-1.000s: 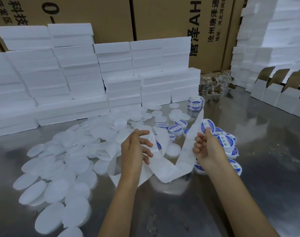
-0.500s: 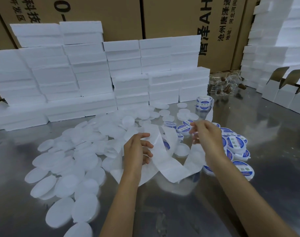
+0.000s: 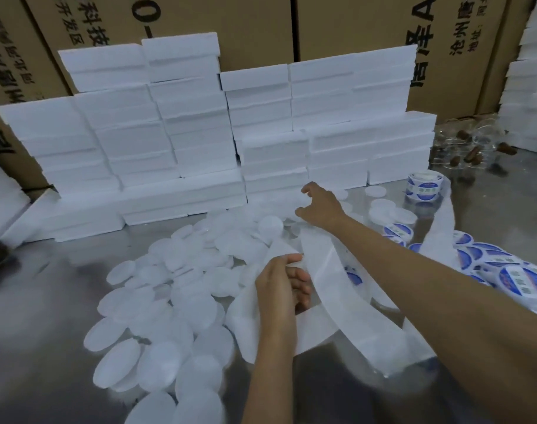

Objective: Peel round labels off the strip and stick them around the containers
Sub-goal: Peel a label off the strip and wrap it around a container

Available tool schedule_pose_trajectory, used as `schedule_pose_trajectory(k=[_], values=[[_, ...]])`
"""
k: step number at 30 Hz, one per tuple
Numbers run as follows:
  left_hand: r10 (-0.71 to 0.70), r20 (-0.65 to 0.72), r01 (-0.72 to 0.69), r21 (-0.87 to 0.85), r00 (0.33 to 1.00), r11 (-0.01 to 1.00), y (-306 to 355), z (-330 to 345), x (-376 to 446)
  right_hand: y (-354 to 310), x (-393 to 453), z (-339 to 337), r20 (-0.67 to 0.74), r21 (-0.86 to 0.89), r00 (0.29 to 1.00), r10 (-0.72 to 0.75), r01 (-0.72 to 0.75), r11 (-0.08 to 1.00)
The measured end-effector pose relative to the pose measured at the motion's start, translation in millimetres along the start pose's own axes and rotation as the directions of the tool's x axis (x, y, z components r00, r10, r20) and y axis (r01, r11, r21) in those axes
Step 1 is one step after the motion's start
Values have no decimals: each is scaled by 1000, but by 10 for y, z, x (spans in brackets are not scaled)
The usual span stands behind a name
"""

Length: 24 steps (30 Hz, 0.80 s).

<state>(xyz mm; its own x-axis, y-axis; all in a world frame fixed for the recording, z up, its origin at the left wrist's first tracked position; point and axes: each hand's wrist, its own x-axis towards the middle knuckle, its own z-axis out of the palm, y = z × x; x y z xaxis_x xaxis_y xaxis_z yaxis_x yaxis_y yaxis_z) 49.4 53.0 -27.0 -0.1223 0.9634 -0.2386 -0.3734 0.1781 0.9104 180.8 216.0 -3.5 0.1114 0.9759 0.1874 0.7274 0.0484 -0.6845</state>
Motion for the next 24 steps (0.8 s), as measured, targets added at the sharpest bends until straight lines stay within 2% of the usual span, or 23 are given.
schedule_pose_trajectory(k=[3, 7, 11, 17, 20, 24], values=[[33, 11, -33, 28, 999, 999, -31, 2, 17, 73, 152, 78, 70, -18, 997, 44, -43, 999], [35, 13, -36, 31, 999, 999, -42, -3, 22, 168, 140, 105, -24, 12, 999, 36, -36, 999], [35, 21, -35, 5, 999, 999, -25, -11, -10, 117, 1, -70, -79, 38, 994, -82, 85, 996], [-9, 38, 12, -80, 999, 997, 35, 11, -86, -121, -527, -548, -61, 137, 977, -205, 212, 968], [52, 68, -42, -145, 996, 988, 117, 27, -135, -245, -940, -778, -32, 165, 959, -282, 284, 945], [176, 155, -150, -162, 972, 975, 294, 91, -290, -351, -1534, -954, 8, 112, 906, -424, 421, 900]])
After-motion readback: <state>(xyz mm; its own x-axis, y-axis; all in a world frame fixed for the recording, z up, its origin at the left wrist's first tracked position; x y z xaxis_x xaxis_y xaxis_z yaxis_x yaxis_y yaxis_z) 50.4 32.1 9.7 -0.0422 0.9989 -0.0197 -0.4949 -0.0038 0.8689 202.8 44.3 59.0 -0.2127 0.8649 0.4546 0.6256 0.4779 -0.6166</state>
